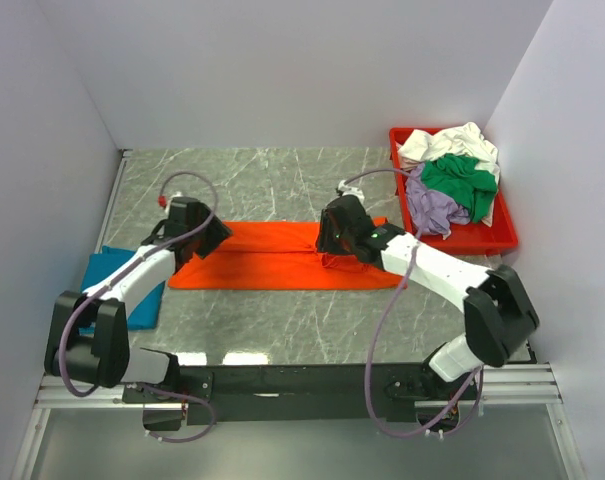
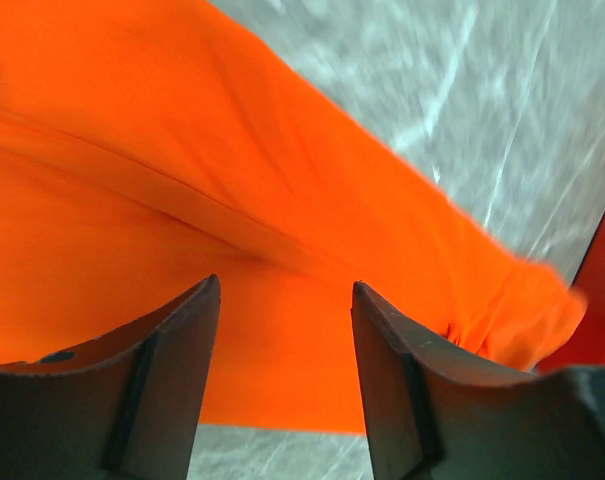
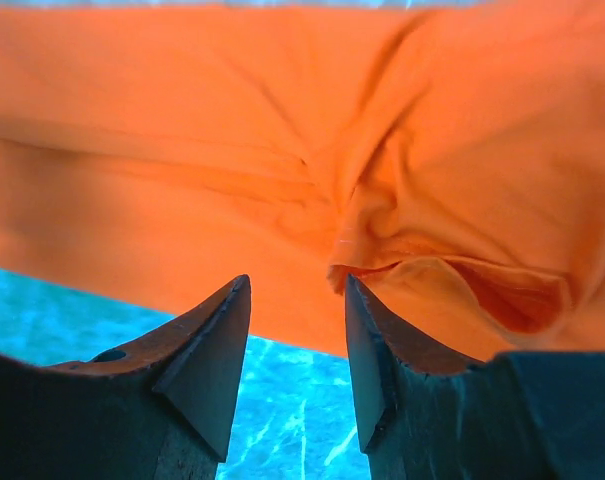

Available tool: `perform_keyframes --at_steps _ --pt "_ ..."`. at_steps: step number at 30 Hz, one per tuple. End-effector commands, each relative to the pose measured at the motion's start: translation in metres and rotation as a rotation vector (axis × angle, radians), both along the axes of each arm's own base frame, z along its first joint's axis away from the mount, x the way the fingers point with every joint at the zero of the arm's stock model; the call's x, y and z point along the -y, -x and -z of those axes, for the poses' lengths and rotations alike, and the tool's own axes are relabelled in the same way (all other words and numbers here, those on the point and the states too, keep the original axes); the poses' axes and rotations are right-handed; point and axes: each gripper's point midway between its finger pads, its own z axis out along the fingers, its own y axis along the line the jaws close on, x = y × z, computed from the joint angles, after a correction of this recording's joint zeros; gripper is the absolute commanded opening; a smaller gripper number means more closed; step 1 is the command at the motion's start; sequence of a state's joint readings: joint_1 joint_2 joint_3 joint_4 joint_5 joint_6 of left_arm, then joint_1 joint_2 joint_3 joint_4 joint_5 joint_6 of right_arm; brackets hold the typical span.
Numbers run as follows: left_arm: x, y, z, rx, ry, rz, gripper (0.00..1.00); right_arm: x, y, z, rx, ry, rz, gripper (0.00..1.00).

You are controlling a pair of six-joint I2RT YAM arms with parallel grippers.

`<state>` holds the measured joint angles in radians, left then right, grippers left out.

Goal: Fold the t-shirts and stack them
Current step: Fold the tshirt

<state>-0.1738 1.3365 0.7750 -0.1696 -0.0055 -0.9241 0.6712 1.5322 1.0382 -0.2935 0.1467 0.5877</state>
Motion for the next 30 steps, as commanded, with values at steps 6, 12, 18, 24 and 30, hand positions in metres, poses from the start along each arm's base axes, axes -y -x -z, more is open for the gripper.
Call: perform_keyframes --at_steps 6,12,18,24,30 --pt "0.093 -0.015 -0.027 0.087 -0.087 0.280 0.57 0.079 -0.014 0.014 0.001 0.095 0.198 0.44" --pt "0.161 -0.022 -0.024 0.072 -0.146 0.399 0.56 0.098 -0.013 0.042 -0.057 0.160 0.220 0.35" --pt "0.212 -0.033 -0.020 0.068 -0.194 0.466 0.54 0.091 0.009 0.056 -0.088 0.129 0.173 0.24" --pt "0.242 -0.029 -0.008 0.048 -0.255 0.525 0.50 0.087 0.044 0.069 -0.119 0.066 0.138 0.20" --pt "0.250 -0.015 0.007 0.020 -0.319 0.554 0.44 0.084 0.057 0.067 -0.115 0.013 0.123 0.21"
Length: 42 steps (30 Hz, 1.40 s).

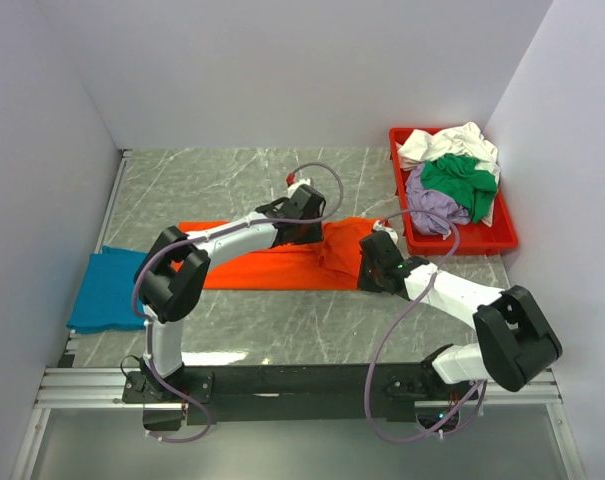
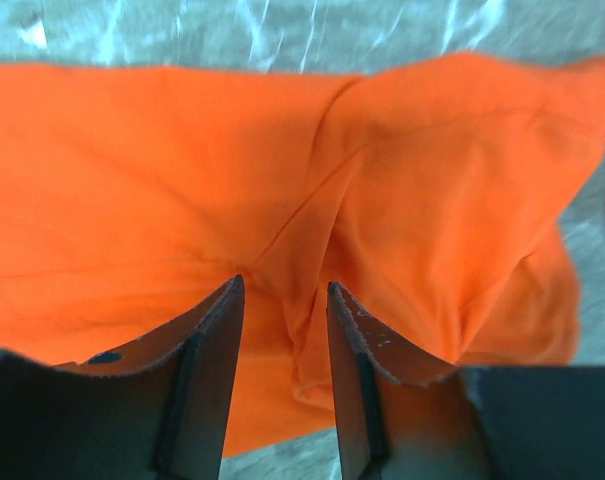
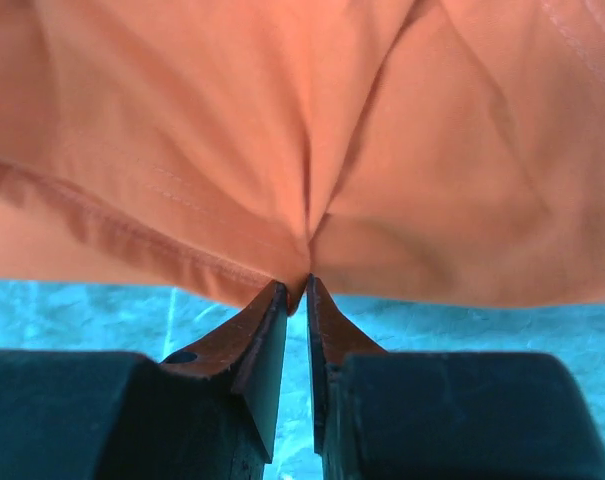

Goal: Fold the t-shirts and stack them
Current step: Fold the tshirt

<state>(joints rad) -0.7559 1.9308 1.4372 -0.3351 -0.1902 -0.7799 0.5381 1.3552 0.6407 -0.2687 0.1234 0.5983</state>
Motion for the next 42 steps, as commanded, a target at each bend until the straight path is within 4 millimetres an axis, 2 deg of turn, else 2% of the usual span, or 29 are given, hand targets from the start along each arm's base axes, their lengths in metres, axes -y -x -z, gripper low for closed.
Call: perform_keyframes --at_steps 1,5,7,11,14,17,18,23,25,28,30,35,42 --pt "0.001 0.002 -0.003 0.029 -0.068 0.008 0.44 -0.013 -0.009 -0.019 0.072 -0.082 0.000 0.21" --pt "-0.001 0.015 0.013 0.017 -0.122 0.027 0.40 -0.019 -0.010 -0.027 0.089 -0.114 -0.010 0.23" --pt "-0.007 0.025 0.031 -0.013 -0.151 0.038 0.37 -0.023 -0.013 -0.035 0.105 -0.136 -0.017 0.24" --pt "-0.020 0.034 0.049 -0.041 -0.190 0.031 0.34 -0.021 -0.015 -0.042 0.121 -0.131 -0.014 0.25" --pt "-0.031 0.038 0.052 -0.042 -0.210 0.017 0.33 -0.018 -0.019 -0.049 0.137 -0.123 0.003 0.27" --pt "-0.034 0.040 0.045 -0.029 -0.205 0.008 0.34 -0.015 -0.020 -0.051 0.140 -0.119 0.012 0.29" --pt "-0.030 0.041 0.036 -0.024 -0.176 0.021 0.35 -0.013 -0.020 -0.051 0.141 -0.118 0.018 0.30" --pt "-0.010 0.039 0.002 0.014 -0.069 0.062 0.51 -0.003 -0.026 -0.053 0.137 -0.143 0.056 0.35" --pt "-0.004 0.037 -0.005 0.017 -0.043 0.074 0.53 -0.002 -0.028 -0.054 0.137 -0.162 0.059 0.38" --pt "0.005 0.034 -0.005 0.012 -0.026 0.088 0.54 0.000 -0.031 -0.052 0.138 -0.157 0.067 0.42" --pt "0.008 0.034 0.001 -0.003 -0.033 0.095 0.54 -0.003 -0.033 -0.049 0.126 -0.160 0.065 0.42" --pt "0.018 0.028 -0.002 0.006 -0.016 0.104 0.56 -0.005 -0.037 -0.040 0.110 -0.161 0.074 0.42" --pt "0.023 0.029 0.020 -0.036 -0.033 0.125 0.53 -0.008 -0.035 -0.028 0.082 -0.161 0.068 0.40"
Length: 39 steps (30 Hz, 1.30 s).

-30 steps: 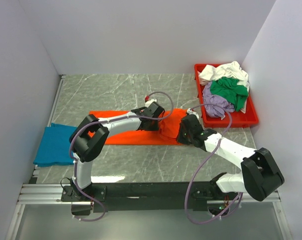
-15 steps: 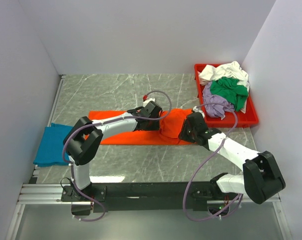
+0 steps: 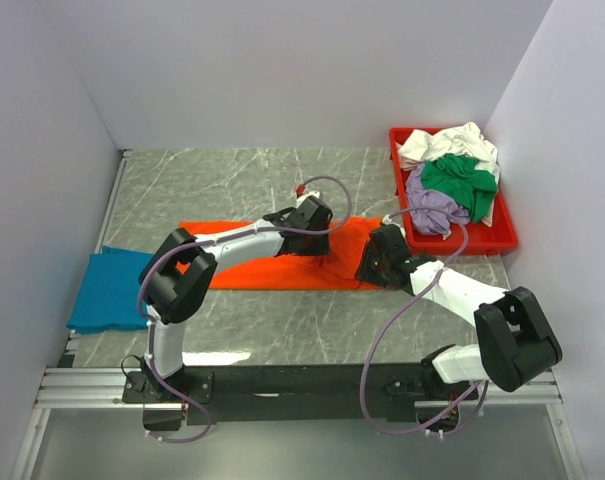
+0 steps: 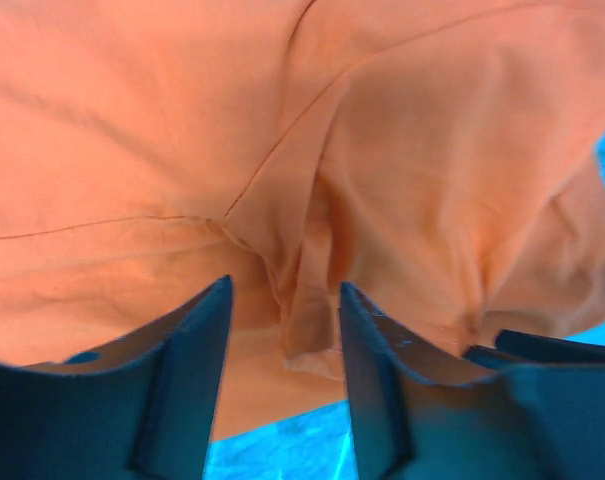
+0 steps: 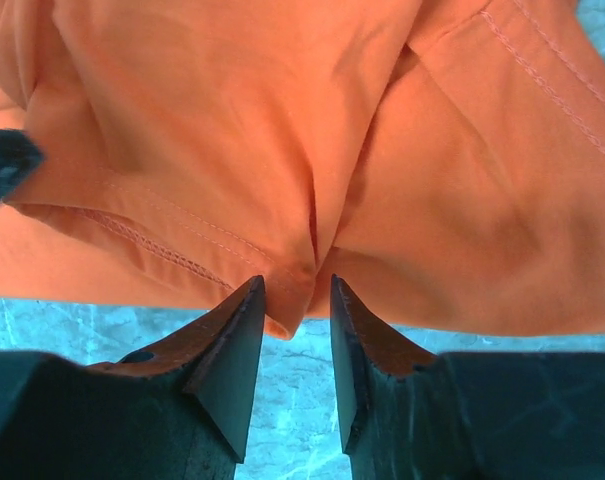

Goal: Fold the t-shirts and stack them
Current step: Fold the tshirt

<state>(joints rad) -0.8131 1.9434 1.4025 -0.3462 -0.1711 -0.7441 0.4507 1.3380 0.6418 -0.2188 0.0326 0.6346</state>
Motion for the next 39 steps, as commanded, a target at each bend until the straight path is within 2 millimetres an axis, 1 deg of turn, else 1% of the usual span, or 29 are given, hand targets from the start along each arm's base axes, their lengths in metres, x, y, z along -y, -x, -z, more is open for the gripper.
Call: perform_keyframes --at_steps 1,3,4,5,6,7,8,9,10,14,15,17,19,20,22,24,33,35,36,37,38,39 --pt "0.008 0.000 0.003 -0.005 0.012 0.026 0.50 -0.010 -0.017 -0.015 0.062 -0.043 0.001 0.39" --pt "0.005 0.001 0.004 -0.006 0.008 0.015 0.44 -0.012 -0.015 -0.014 0.060 -0.051 -0.007 0.38" --pt "0.000 0.002 0.008 -0.009 -0.005 0.003 0.38 -0.015 -0.014 -0.014 0.061 -0.056 -0.015 0.36" --pt "-0.002 0.004 0.010 -0.010 -0.010 -0.001 0.34 -0.016 -0.013 -0.013 0.060 -0.062 -0.020 0.34" --pt "-0.004 0.004 0.007 -0.006 -0.010 -0.005 0.31 -0.017 -0.012 -0.013 0.061 -0.063 -0.024 0.34" --pt "-0.008 0.006 0.011 -0.008 -0.020 -0.009 0.28 -0.017 -0.011 -0.010 0.057 -0.060 -0.025 0.32" --pt "-0.009 0.007 0.011 -0.007 -0.021 -0.008 0.26 -0.022 -0.009 -0.010 0.050 -0.078 -0.044 0.31" --pt "-0.010 0.008 0.011 -0.009 -0.023 -0.012 0.23 -0.023 -0.008 -0.009 0.045 -0.080 -0.048 0.30" --pt "-0.013 0.009 0.014 -0.012 -0.033 -0.015 0.17 -0.024 -0.006 -0.007 0.042 -0.084 -0.051 0.29" --pt "-0.019 0.011 0.015 -0.011 -0.043 -0.029 0.10 -0.028 -0.003 -0.005 0.035 -0.096 -0.066 0.29" --pt "-0.021 0.011 0.018 -0.016 -0.046 -0.033 0.07 -0.028 -0.003 -0.006 0.036 -0.094 -0.070 0.29" --pt "-0.022 0.012 0.019 -0.022 -0.046 -0.036 0.04 -0.025 -0.001 -0.005 0.032 -0.079 -0.067 0.32" --pt "-0.023 0.012 0.020 -0.026 -0.045 -0.035 0.03 -0.021 -0.001 -0.009 0.044 -0.064 -0.058 0.36" --pt "-0.022 0.012 0.021 -0.026 -0.044 -0.034 0.02 -0.018 0.000 -0.009 0.047 -0.058 -0.055 0.40" --pt "-0.022 0.012 0.021 -0.028 -0.038 -0.034 0.02 -0.017 0.004 -0.011 0.049 -0.053 -0.057 0.44" --pt "-0.020 0.012 0.020 -0.029 -0.033 -0.030 0.02 -0.017 0.006 -0.010 0.045 -0.048 -0.064 0.44" --pt "-0.015 0.010 0.017 -0.031 -0.019 -0.022 0.01 -0.021 0.014 0.006 0.005 -0.036 -0.079 0.44" --pt "-0.014 0.010 0.016 -0.030 -0.018 -0.022 0.01 -0.022 0.015 0.007 -0.005 -0.035 -0.077 0.42" --pt "-0.014 0.008 0.015 -0.027 -0.014 -0.023 0.01 -0.017 0.013 0.008 0.003 -0.013 -0.059 0.40" --pt "-0.014 0.008 0.014 -0.026 -0.015 -0.022 0.01 -0.017 0.011 0.004 0.013 -0.010 -0.059 0.29" --pt "-0.014 0.008 0.012 -0.024 -0.011 -0.023 0.01 -0.013 0.012 0.002 0.011 0.006 -0.051 0.21" --pt "-0.014 0.007 0.011 -0.024 -0.009 -0.023 0.01 -0.009 0.009 -0.001 0.023 0.025 -0.036 0.15"
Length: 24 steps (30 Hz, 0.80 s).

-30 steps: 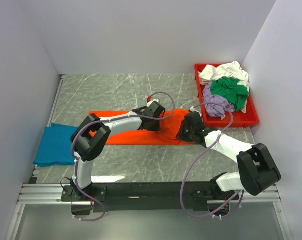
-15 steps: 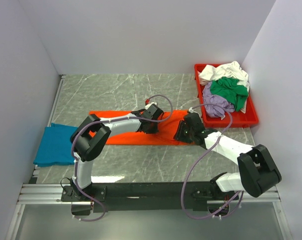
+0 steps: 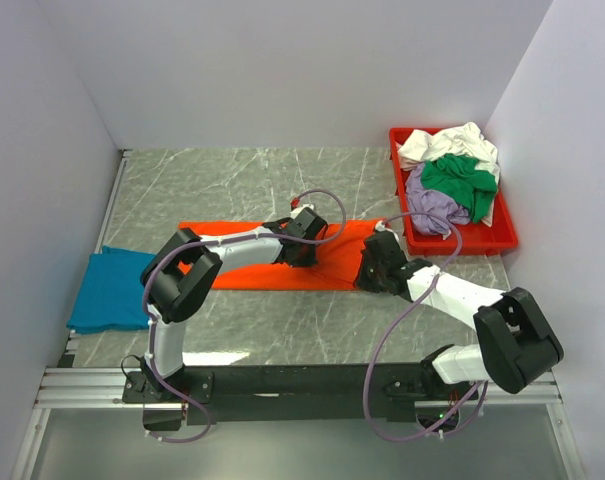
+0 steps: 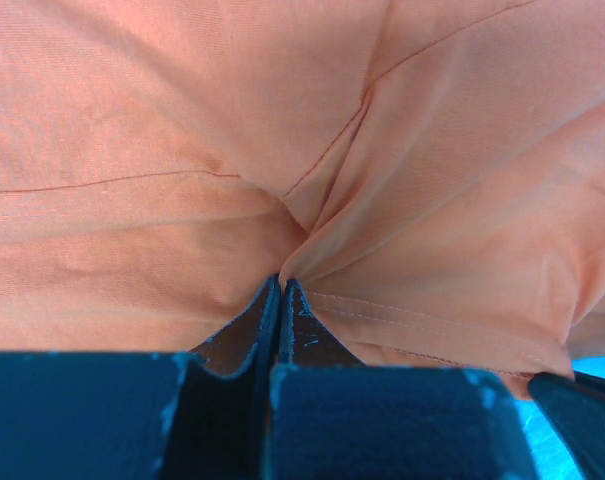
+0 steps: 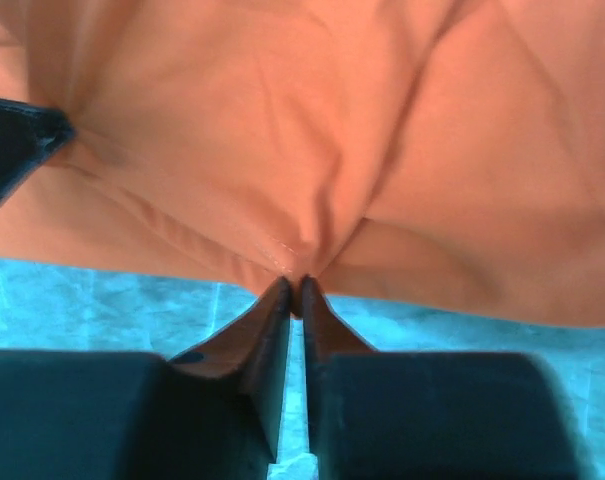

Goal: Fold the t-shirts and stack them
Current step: Fold the tshirt

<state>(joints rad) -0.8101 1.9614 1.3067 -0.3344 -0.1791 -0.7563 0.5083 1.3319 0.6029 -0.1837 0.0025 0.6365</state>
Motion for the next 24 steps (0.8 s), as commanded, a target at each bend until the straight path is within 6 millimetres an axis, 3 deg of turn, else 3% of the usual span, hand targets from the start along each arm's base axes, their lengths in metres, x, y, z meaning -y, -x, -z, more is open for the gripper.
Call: perform_keyframes --at_steps 1,7,10,15,17,20,21,23,24 --pt "0.008 -0.011 -0.032 0.049 0.066 -0.004 0.01 0.009 -0.011 -0.019 0.062 0.046 0.043 0.09" --pt "0.010 -0.013 -0.042 0.045 0.116 0.000 0.01 0.021 -0.010 -0.054 0.122 0.077 0.057 0.05" --pt "0.011 -0.013 -0.043 0.039 0.139 0.008 0.01 0.023 -0.005 -0.057 0.122 0.073 0.053 0.05" --pt "0.012 -0.011 -0.039 0.022 0.166 0.013 0.01 0.015 0.006 -0.043 0.089 0.041 0.020 0.08" --pt "0.014 -0.009 -0.038 0.012 0.180 0.022 0.01 0.011 0.008 -0.035 0.069 0.024 0.002 0.12" --pt "0.013 -0.006 -0.039 0.005 0.186 0.034 0.06 0.006 0.008 -0.035 0.059 0.016 -0.019 0.29" --pt "0.012 -0.005 -0.039 0.004 0.187 0.041 0.14 0.005 0.004 -0.043 0.072 0.010 -0.021 0.41" --pt "0.008 -0.003 -0.048 0.009 0.201 0.045 0.22 0.013 -0.007 -0.055 0.098 0.010 0.007 0.52" --pt "0.006 -0.003 -0.052 0.016 0.207 0.042 0.32 0.013 -0.018 -0.072 0.128 -0.015 0.019 0.55"
